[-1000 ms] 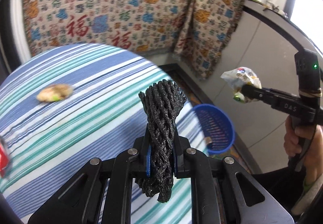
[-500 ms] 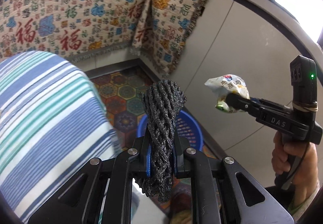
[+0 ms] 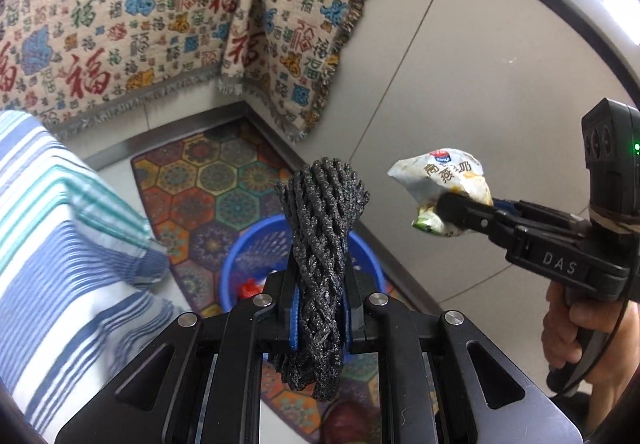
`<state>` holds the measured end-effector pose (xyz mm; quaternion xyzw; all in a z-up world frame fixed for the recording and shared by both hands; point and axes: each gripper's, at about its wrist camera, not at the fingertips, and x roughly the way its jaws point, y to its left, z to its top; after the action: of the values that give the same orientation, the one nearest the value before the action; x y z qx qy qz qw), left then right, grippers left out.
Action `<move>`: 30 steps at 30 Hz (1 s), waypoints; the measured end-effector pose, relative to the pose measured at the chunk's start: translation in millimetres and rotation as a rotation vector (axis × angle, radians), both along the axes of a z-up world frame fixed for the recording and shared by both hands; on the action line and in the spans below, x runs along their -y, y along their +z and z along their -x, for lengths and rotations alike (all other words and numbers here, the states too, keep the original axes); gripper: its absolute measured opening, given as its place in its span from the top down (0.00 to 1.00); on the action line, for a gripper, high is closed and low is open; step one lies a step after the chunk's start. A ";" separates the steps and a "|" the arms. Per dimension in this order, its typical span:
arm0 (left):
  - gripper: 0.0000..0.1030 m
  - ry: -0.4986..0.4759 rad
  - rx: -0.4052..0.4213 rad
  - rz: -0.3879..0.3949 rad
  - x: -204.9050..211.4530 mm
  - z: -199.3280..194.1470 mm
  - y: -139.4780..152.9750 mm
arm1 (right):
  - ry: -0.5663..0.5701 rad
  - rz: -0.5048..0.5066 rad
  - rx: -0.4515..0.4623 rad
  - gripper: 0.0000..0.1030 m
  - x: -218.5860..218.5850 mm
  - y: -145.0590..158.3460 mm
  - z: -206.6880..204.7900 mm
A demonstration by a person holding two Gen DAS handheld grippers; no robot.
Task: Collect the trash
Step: 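Carry the black net and white snack bag over the blue wastebasket with both grippers, then open both grippers to drop the net and snack bag into the wastebasket, then move both grippers back over the table toward the can and bread wrapper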
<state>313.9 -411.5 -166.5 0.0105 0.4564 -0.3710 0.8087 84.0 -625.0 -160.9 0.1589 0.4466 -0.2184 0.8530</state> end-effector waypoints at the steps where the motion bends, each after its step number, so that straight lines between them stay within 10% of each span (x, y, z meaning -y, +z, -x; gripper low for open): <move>1: 0.87 0.000 -0.006 -0.001 4.1 -2.4 -4.2 | 0.004 -0.002 -0.005 0.69 3.7 -4.0 -0.1; 9: 0.83 -0.007 -0.052 -0.008 27.9 -18.2 -37.5 | 0.047 -0.001 -0.046 0.67 15.2 -26.4 -5.9; 10: 0.77 -0.011 -0.065 -0.001 30.4 -20.4 -42.8 | 0.042 -0.007 -0.050 0.66 17.3 -29.0 -6.2; 12: 0.35 -0.017 -0.102 0.022 32.8 -25.8 -53.1 | 0.039 -0.040 -0.038 0.45 21.9 -32.9 -6.4; 13: 0.33 -0.011 -0.109 0.036 33.6 -27.7 -57.6 | 0.033 -0.045 -0.026 0.33 23.5 -32.6 -5.6; 30: 0.32 -0.017 -0.124 0.092 38.0 -29.6 -43.5 | -0.066 0.038 0.142 0.32 32.3 14.4 11.6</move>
<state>343.6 -449.5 -210.0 -0.0456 0.4878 -0.3984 0.7754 72.4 -657.3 -146.4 0.1724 0.3753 -0.2432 0.8777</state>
